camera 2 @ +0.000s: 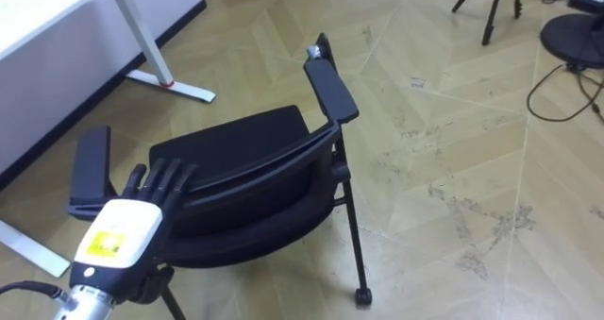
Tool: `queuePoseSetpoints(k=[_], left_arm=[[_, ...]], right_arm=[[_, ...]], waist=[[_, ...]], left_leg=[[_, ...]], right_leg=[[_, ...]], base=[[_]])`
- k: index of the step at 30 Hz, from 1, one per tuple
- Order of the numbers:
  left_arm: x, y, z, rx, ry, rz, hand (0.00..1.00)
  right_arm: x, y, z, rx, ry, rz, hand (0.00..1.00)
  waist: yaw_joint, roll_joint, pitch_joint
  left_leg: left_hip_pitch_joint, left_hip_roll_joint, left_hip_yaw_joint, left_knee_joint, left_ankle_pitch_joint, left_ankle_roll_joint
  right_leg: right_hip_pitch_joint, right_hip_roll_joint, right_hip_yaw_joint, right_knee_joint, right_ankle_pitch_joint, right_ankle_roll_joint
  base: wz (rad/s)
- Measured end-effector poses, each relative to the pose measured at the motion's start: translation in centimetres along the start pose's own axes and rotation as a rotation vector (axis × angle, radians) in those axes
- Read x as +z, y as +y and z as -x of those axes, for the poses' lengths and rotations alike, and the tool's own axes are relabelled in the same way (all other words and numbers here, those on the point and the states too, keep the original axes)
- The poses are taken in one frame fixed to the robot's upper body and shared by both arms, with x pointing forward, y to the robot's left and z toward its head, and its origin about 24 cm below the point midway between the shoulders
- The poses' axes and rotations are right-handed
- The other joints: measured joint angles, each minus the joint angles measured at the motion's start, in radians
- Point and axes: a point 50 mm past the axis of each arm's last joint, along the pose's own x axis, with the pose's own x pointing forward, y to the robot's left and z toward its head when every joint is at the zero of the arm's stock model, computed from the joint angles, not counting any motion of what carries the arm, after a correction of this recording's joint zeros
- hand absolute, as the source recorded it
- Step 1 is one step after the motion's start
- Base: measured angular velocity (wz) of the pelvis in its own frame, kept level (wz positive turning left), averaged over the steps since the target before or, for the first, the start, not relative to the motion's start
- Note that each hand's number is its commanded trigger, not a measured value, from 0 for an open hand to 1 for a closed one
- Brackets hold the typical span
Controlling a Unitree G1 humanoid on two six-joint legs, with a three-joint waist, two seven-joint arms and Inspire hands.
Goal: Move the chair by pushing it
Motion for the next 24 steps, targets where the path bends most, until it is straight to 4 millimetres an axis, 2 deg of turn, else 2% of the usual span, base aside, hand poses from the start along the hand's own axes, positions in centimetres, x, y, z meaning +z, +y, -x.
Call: queuePoseSetpoints(k=[11, 18, 24], left_arm=[[-1.2, 0.0, -0.1, 0.027, -0.004, 0.012, 0.00], [-2.9, 0.5, -0.9, 0.071, 0.085, 0.042, 0.00], [-3.0, 0.8, -1.2, 0.087, 0.091, 0.048, 0.00]], right_arm=[[0.4, -0.7, 0.0, -0.030, -0.017, -0.053, 0.00], [0.6, -1.3, 0.1, -0.088, -0.049, -0.070, 0.00], [0.4, -1.6, 0.1, -0.101, -0.047, -0.068, 0.00]], waist=[[0.001, -0.003, 0.0014], [0.003, -0.007, 0.0038], [0.003, -0.007, 0.0037]], left_leg=[[0.000, 0.002, 0.008, 0.000, 0.000, 0.000], [-0.001, 0.012, 0.009, 0.000, 0.000, 0.000], [-0.003, 0.012, 0.008, 0.000, 0.000, 0.000]], right_leg=[[-0.012, 0.005, 0.019, 0.000, 0.001, -0.002], [-0.013, 0.017, 0.025, 0.000, 0.006, -0.009], [-0.010, 0.017, 0.027, 0.001, 0.006, -0.010]], base=[[-0.03], [-0.02], [-0.01]])
